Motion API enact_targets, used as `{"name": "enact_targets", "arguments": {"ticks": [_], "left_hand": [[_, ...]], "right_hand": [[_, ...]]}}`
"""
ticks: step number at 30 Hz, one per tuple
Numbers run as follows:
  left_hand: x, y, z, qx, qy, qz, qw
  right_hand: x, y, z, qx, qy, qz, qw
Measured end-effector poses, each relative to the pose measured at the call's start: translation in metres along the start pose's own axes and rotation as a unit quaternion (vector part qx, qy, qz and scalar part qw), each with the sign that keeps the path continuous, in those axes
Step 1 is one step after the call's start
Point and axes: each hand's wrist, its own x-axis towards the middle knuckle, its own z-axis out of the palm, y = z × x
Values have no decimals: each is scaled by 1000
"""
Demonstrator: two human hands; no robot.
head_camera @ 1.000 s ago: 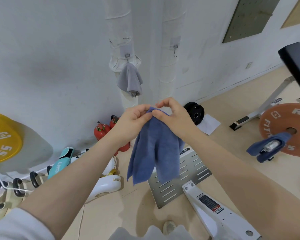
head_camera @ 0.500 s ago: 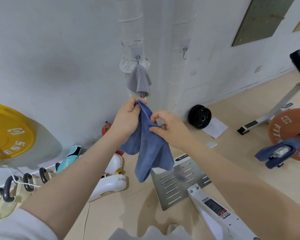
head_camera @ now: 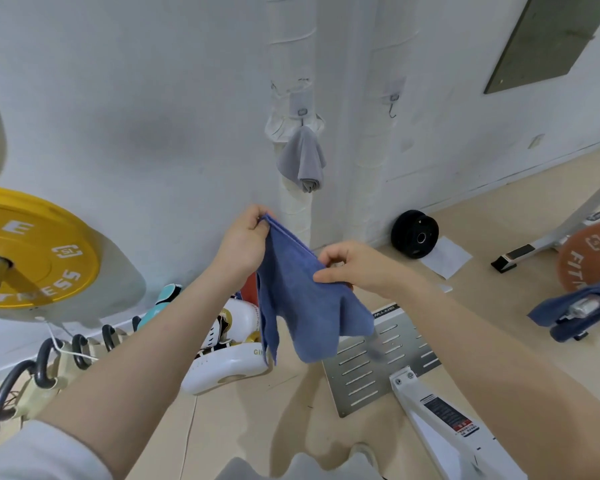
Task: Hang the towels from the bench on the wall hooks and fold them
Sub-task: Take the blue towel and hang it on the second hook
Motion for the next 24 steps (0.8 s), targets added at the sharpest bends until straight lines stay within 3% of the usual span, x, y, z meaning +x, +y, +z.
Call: {"name": "enact_targets", "arguments": {"ticks": [2, 7, 11, 13, 16, 19, 21, 24], "left_hand": [[-2, -7, -5, -21, -1, -35, 999], [-12, -16, -17, -221, -37, -124, 967], [-22, -14, -26, -286, -120, -134, 941], [-20, -16, -32, -237, -163, -147, 947], [-17, -14, -40, 18, -239, -87, 967], [-18, -6, -38, 230, -273, 13, 934], [-16, -4, -37, 284, -256, 53, 923], [-13, -3, -38, 283, -230, 73, 928]], "right_hand": [[2, 3, 4, -3, 12, -3, 1000], [8, 4, 23, -83, 180, -42, 979], [4, -6, 41, -229, 188, -105, 949], [3, -10, 49, -297, 206, -126, 924], [5, -17, 58, -341, 234, -159, 896], [7, -24, 63, -338, 223, -170, 899], [8, -23, 59, -305, 211, -177, 912], [6, -21, 50, -223, 177, -145, 948]]}}
